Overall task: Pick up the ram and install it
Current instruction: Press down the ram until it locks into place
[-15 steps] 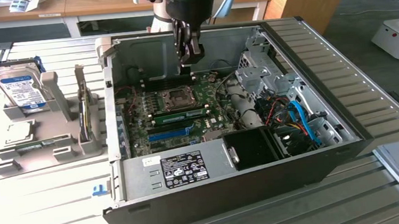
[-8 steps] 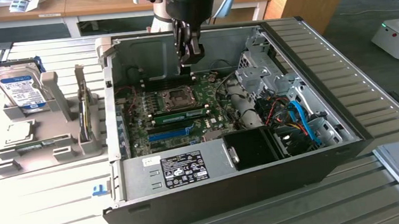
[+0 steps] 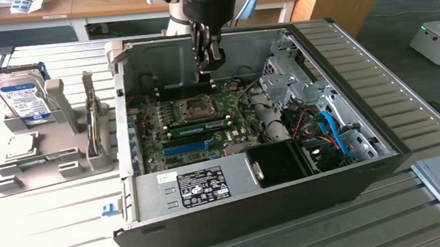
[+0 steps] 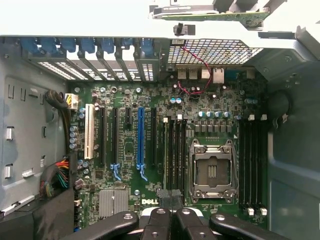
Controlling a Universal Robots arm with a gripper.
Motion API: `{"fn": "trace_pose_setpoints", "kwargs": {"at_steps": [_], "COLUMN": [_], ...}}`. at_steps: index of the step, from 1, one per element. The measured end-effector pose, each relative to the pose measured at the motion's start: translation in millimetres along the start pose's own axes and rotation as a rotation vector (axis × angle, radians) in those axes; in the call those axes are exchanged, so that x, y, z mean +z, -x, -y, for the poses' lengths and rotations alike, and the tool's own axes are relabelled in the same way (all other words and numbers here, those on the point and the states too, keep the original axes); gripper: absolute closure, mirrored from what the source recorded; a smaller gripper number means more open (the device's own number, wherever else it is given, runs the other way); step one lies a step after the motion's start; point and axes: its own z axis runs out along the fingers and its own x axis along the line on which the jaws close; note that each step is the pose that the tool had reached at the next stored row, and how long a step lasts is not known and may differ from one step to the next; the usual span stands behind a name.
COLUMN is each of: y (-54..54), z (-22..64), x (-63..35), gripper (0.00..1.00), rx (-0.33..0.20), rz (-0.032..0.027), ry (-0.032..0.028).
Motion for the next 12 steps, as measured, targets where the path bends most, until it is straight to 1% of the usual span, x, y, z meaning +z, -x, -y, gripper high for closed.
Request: {"fn": "trace_pose_setpoints", "kwargs": {"at_steps": [7, 12], "y": [0.0, 0.0], "z": [0.0, 0.0], "x": [0.2, 0.4], "gripper": [0.9, 0.9], "rx": [0.057, 0.127], "rz": [0.0026, 0.0057], "ry": [-0.0005, -0.0011]}}
